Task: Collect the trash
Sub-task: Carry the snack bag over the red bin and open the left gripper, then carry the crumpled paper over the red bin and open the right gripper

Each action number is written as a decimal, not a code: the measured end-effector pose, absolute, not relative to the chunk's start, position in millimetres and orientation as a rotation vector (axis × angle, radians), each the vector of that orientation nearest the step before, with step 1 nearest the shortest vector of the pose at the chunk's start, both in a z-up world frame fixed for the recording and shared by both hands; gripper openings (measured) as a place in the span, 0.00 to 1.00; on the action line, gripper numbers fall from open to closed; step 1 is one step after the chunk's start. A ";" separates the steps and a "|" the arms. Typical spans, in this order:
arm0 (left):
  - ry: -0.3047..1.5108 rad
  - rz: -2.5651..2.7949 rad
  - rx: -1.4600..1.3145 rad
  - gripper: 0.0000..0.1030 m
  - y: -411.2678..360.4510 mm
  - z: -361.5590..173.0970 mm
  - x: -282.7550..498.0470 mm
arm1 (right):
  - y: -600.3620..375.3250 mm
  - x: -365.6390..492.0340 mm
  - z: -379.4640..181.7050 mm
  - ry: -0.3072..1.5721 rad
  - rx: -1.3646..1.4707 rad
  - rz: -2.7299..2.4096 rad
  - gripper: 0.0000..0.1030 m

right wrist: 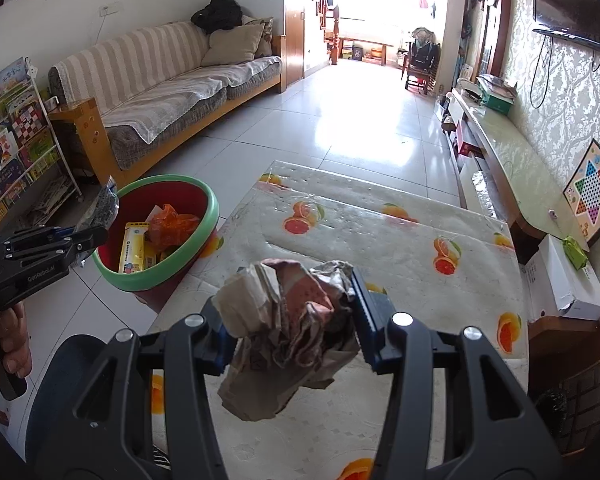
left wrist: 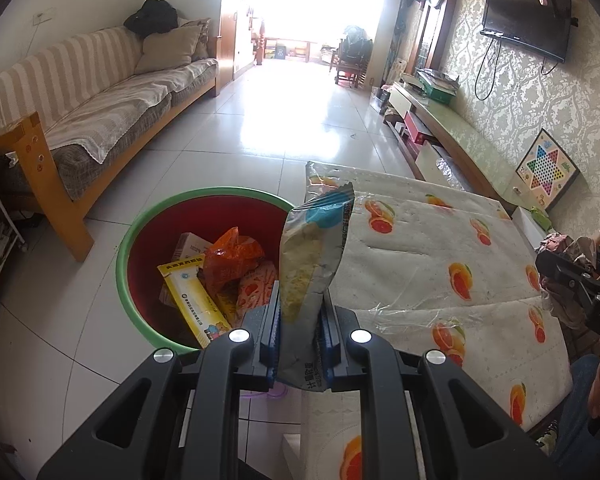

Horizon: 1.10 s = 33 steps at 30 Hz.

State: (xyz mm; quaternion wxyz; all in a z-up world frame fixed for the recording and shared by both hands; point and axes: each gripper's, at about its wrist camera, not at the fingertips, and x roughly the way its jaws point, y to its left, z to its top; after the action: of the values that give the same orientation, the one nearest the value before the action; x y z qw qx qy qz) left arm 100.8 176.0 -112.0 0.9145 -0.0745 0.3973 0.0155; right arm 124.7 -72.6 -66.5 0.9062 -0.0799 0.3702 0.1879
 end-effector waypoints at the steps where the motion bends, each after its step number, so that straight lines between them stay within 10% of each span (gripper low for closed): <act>1: 0.819 0.039 -0.158 0.13 180.5 -114.1 101.6 | -67.0 125.4 -67.2 0.766 -0.170 0.397 0.46; 22: 0.911 0.100 -0.212 0.22 257.2 -161.9 176.2 | -1.0 135.0 -84.6 0.793 -0.239 0.484 0.46; 26: 0.922 0.112 -0.194 0.62 254.8 -170.4 182.0 | -0.8 136.4 -88.9 0.801 -0.239 0.480 0.46; 33: 0.917 0.124 -0.188 0.71 253.9 -172.5 171.5 | -3.3 138.0 -91.6 0.812 -0.236 0.472 0.46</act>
State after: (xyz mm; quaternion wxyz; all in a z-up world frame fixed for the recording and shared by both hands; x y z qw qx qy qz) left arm 171.5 253.9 -172.5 0.8907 -0.0904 0.4416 0.0596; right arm 138.0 -3.3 -91.6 0.8849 -0.1133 0.3905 0.2271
